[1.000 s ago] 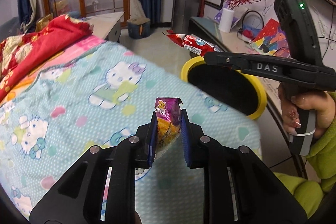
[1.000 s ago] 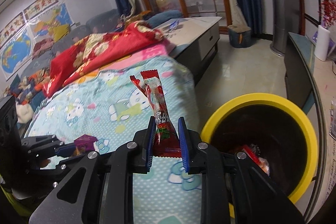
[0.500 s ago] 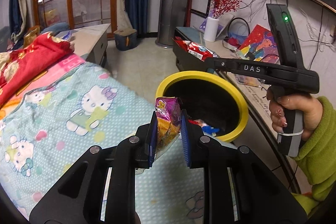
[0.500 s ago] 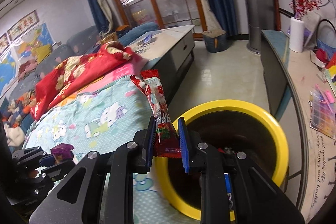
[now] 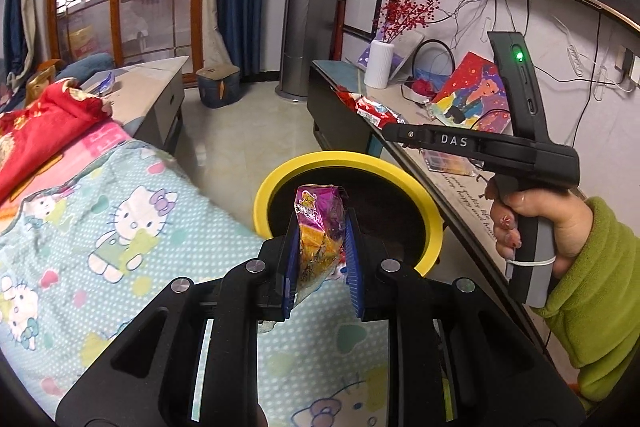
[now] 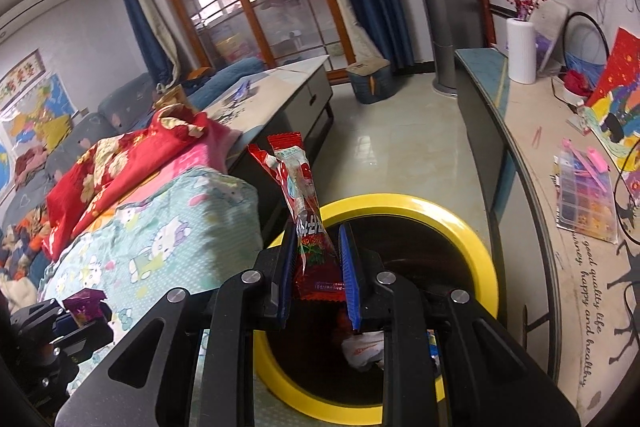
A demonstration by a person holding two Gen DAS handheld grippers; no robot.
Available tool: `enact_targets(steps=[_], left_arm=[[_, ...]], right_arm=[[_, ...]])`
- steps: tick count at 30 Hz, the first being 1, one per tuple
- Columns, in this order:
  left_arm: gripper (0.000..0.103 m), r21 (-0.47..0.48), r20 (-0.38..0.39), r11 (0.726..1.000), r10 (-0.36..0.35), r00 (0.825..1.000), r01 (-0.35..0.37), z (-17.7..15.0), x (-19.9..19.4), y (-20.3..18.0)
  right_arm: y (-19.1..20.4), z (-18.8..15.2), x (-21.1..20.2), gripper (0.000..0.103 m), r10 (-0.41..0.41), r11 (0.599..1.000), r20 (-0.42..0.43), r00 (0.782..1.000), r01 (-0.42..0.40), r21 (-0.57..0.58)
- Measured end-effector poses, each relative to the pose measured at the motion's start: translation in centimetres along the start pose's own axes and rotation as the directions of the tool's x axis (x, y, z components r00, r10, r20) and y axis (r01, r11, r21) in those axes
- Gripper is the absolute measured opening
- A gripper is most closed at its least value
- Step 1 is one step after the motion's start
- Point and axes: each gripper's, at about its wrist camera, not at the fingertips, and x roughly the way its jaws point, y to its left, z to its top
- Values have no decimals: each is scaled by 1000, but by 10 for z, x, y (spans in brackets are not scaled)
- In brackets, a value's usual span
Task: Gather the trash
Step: 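Carry the snack packet and red candy wrapper over the bin, then open both tools to drop the packet and wrapper into the bin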
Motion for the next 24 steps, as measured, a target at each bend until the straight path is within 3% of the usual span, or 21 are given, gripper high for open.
enact_targets(steps=[24], left_arm=[[15,6,-50,999,-38,998,38,11,56,-31]], right_arm=[[-56,-27,22,21,-34,991,-90,995,45,125]])
